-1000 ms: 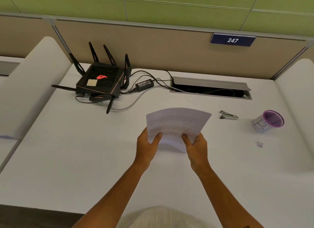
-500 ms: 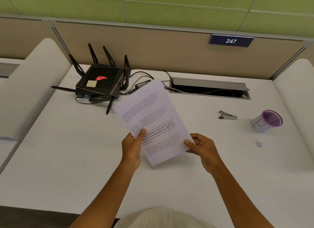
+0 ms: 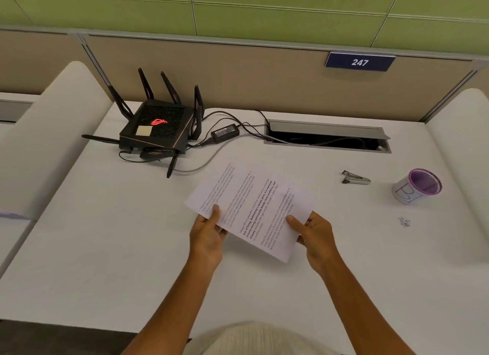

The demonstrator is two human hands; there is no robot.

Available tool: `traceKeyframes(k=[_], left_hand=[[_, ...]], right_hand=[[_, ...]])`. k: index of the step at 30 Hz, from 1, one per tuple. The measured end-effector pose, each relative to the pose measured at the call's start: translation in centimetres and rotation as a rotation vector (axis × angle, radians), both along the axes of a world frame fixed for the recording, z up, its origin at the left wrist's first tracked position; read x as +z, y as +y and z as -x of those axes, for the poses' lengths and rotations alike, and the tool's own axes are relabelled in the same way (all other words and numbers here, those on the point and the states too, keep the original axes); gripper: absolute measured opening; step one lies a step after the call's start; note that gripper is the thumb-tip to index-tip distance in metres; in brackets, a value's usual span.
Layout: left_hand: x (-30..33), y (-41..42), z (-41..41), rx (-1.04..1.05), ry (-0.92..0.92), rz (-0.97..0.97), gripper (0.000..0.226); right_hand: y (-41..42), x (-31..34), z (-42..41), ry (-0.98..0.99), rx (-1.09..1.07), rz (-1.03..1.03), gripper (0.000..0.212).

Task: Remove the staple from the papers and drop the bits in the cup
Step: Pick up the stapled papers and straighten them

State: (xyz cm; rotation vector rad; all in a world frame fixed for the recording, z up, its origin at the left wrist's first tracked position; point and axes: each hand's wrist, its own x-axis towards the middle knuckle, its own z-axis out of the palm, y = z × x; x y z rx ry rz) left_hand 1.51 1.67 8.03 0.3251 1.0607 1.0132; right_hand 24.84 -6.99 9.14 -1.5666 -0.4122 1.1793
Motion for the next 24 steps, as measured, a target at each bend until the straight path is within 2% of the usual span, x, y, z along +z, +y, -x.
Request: traceKeyframes(k=[2,4,9,12,18,24], left_hand=[[-0.3,1.5,2.1,0.024,-0.035,0.041,0.044],[-0.1,2.6,3.9,-0.048,-0.011,0.063,0.044],[1.0,4.3,5.3,-0.458,0.306,-0.005,0.043],[1.7,5.0,4.9,-0.591,0.394,-0.022,0.033],[1.2,5.0,3.0,-0.577,0.651,-0.103,0.02],[1.4,4.2,2.0,-0.605,0.726,-0.148,0.026]], right_hand=[[0.0,0.2,-1.5,-0.034,0.043,0.031,0.032],[0.0,0.5,-2.6,-0.056,0.077,0.058,0.031],[0.3,1.4,-4.1,-0.129,0.178,0.101,0.028],[0.6,1.6,-4.5,-0.144,0.226,0.158,0.026],[1.0,2.0,-4.5,-0.178,0.211,0.262,0.025],[0.8,1.8,-4.6,-0.188,0.211,0.331,0.025]])
